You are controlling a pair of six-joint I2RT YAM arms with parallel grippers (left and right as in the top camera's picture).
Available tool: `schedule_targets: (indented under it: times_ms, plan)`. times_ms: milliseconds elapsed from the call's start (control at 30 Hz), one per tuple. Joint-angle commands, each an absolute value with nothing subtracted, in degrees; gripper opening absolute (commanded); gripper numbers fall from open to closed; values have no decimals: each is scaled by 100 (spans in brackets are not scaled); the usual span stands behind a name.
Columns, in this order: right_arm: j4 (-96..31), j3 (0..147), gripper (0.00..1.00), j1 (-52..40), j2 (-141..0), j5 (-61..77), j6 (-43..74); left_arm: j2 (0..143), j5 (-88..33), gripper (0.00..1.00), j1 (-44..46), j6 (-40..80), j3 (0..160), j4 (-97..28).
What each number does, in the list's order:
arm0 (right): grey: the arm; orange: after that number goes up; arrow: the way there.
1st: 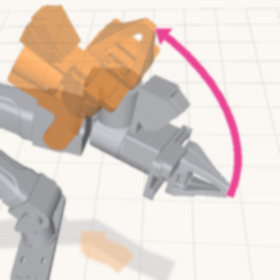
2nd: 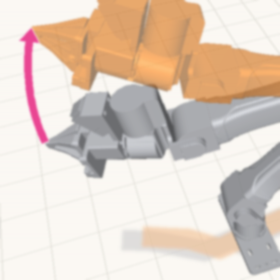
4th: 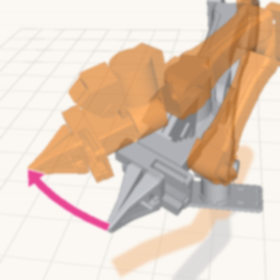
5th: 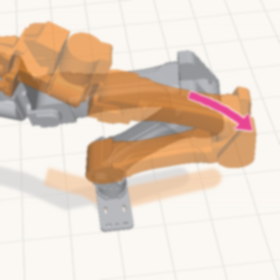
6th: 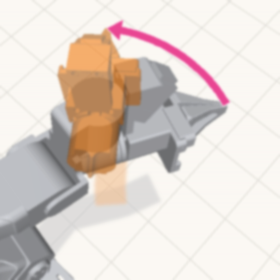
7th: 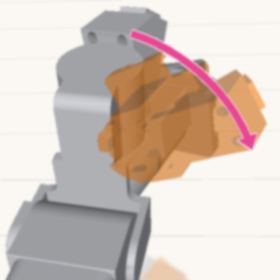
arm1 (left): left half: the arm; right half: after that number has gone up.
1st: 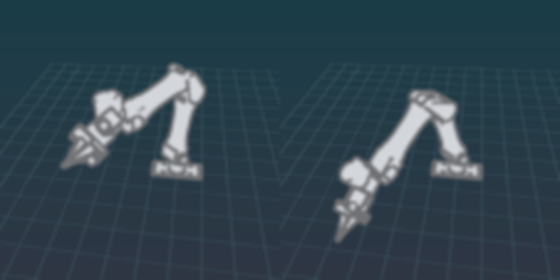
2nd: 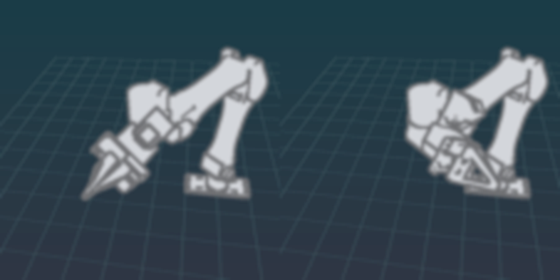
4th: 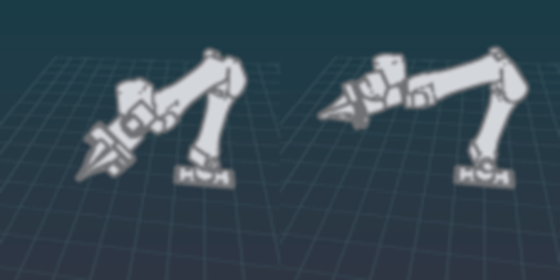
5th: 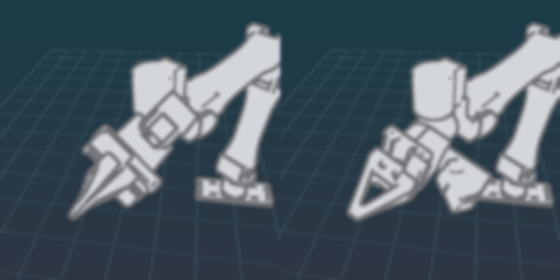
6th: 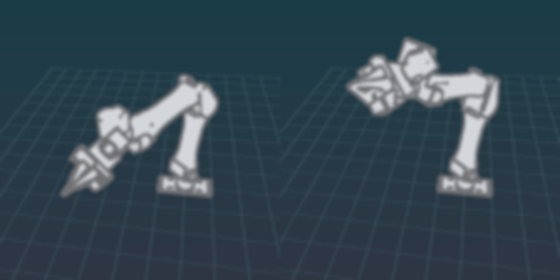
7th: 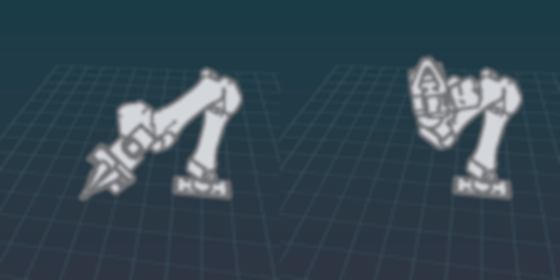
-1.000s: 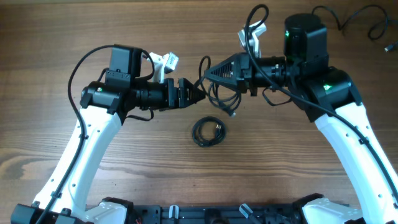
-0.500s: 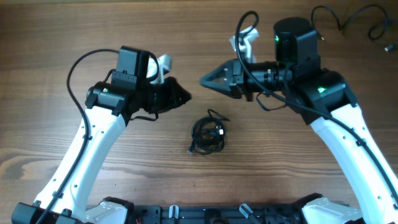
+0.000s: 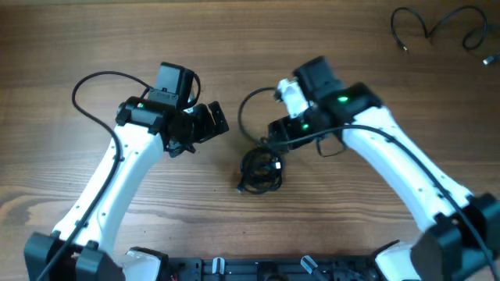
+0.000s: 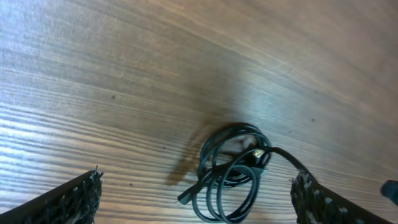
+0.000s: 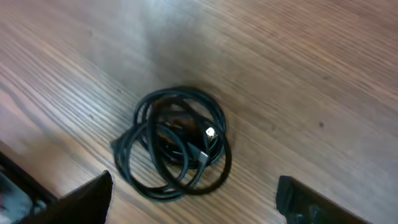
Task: Untangle cables
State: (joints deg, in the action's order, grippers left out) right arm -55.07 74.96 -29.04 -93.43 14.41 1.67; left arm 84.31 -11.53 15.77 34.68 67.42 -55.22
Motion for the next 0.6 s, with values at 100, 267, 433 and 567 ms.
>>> schedule_targets:
  times_ms: [100,267,433,567]
  plan:
    - [-5234,7448,59,-3328,-10213,947,-134,8584,-1044,100,1133,3542,6744,-5756]
    - [-5170,7550,4,-3352,-10320,679,301,8584,-1083,100,1028,3476,6744,-5900]
    - [-5850,8705,4,-3330,-9896,978,1122,8584,-2252,84,1050,2528,6744,-5835]
    - [-6709,9810,4,-3301,-9603,1000,1645,8584,-2897,86,1050,2259,6744,-5811]
